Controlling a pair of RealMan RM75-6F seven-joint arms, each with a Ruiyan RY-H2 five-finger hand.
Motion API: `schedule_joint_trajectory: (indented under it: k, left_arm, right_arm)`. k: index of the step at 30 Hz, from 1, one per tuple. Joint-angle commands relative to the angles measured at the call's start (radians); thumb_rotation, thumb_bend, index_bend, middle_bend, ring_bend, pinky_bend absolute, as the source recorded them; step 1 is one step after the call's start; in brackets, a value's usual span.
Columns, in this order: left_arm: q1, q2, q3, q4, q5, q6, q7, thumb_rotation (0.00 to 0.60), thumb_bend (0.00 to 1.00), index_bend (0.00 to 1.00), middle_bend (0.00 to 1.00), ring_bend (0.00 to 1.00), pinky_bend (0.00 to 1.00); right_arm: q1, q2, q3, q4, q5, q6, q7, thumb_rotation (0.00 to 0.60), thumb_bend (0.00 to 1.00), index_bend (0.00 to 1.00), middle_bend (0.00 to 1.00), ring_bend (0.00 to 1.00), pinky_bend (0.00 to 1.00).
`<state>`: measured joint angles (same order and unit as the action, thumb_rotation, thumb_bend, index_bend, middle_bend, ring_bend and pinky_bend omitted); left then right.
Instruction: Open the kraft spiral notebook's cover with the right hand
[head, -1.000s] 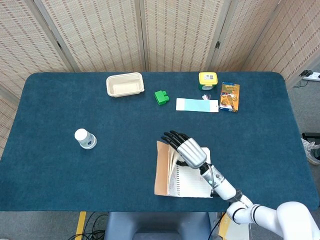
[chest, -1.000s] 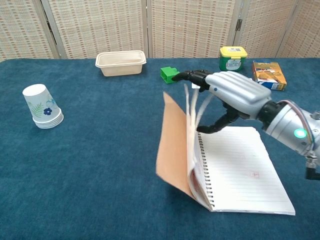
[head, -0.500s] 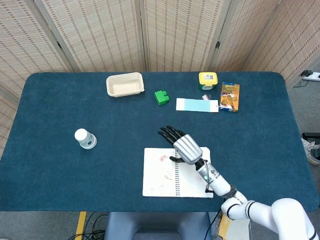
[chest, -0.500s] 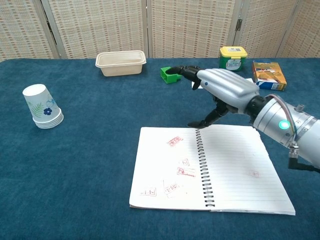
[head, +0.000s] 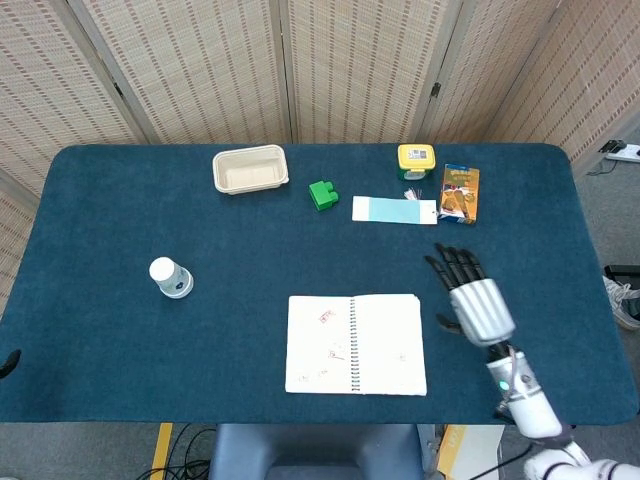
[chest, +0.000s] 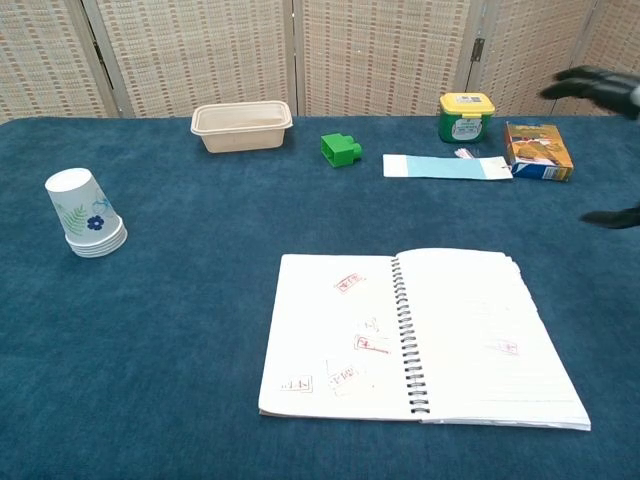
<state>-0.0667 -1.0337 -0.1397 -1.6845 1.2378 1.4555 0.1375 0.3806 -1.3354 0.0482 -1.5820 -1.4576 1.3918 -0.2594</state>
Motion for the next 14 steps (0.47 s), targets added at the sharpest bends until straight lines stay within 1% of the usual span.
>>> schedule_joint_trajectory:
  k: [1,3,6,11,14]
  left_arm:
    - [-0.022,-0.026,0.005,-0.008,0.002,-0.022,0.028,0.6,0.26,0.09,0.07,0.09,0.21]
    - [-0.037,-0.039,0.01,-0.002,0.001,-0.044,0.05,0.6,0.26,0.09,0.07,0.09,0.21]
    - [-0.048,-0.052,0.011,0.003,-0.015,-0.061,0.078,0.6,0.26,0.09,0.07,0.09,0.21]
    - [-0.046,-0.058,0.014,0.002,-0.02,-0.053,0.093,0.6,0.26,0.09,0.07,0.09,0.21]
    - [-0.044,-0.058,0.013,0.003,-0.023,-0.049,0.086,0.6,0.26,0.09,0.07,0.09,0.21]
  right_arm:
    - [-0.11,0.094,-0.044,-0.083,0.046,0.093,-0.038,0.6,0.2,0.06,0.0,0.0,0.05]
    - [-0.15,0.117,-0.059,-0.092,0.058,0.118,-0.031,0.6,0.2,0.06,0.0,0.0,0.05]
    - [-0.197,0.126,-0.064,-0.088,0.067,0.153,0.019,0.6,0.21,0.06,0.0,0.0,0.05]
    - [-0.229,0.131,-0.049,-0.078,0.043,0.196,0.046,0.6,0.21,0.06,0.0,0.0,0.04]
    - [-0.233,0.135,-0.041,-0.071,0.042,0.184,0.059,0.6,0.21,0.06,0.0,0.0,0.04]
